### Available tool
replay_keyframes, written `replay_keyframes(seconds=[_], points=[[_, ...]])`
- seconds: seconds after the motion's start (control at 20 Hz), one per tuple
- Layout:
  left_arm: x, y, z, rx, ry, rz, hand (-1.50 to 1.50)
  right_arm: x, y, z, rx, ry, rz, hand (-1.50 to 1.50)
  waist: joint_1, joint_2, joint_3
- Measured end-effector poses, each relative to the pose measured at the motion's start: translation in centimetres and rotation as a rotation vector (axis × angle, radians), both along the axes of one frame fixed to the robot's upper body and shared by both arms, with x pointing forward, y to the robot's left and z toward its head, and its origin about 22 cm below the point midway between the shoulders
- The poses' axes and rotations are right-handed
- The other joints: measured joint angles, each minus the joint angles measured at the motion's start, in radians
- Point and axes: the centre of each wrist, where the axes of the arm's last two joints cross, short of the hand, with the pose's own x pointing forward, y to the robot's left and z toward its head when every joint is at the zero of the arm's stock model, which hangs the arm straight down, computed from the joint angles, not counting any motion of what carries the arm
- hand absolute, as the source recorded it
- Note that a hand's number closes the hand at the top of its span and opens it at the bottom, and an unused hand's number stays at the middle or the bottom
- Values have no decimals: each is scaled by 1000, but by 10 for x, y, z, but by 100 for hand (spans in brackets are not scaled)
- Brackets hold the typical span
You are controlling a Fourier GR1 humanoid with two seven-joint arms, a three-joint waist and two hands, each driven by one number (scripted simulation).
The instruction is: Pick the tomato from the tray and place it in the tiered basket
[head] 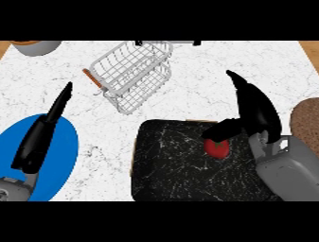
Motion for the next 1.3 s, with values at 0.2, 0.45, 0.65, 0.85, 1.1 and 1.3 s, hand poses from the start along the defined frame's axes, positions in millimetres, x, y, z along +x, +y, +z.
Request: replay_keyframes(seconds=[0.2,0.45,0.65,0.85,1.1,1.3], points=[[-3,0,0,-3,-2,-2,0,0,17,13,-90,53,17,-150,6,2,1],[-5,1,0,-3,-6,-6,0,6,40,14,-132,83,34,-150,6,5,3],[-5,-1,3,-9,-8,-11,0,17,56,7,-160,118,20,-150,8,7,4],[-5,0,2,-11,-9,-6,0,26,67,-9,-221,173,-1,-150,7,9,4],[-6,-2,2,-9,-11,-1,0,36,76,-31,-295,239,-45,-150,2,8,4],[-9,0,1,-13,-5,7,0,40,79,-46,-330,283,-77,-150,-3,7,5]])
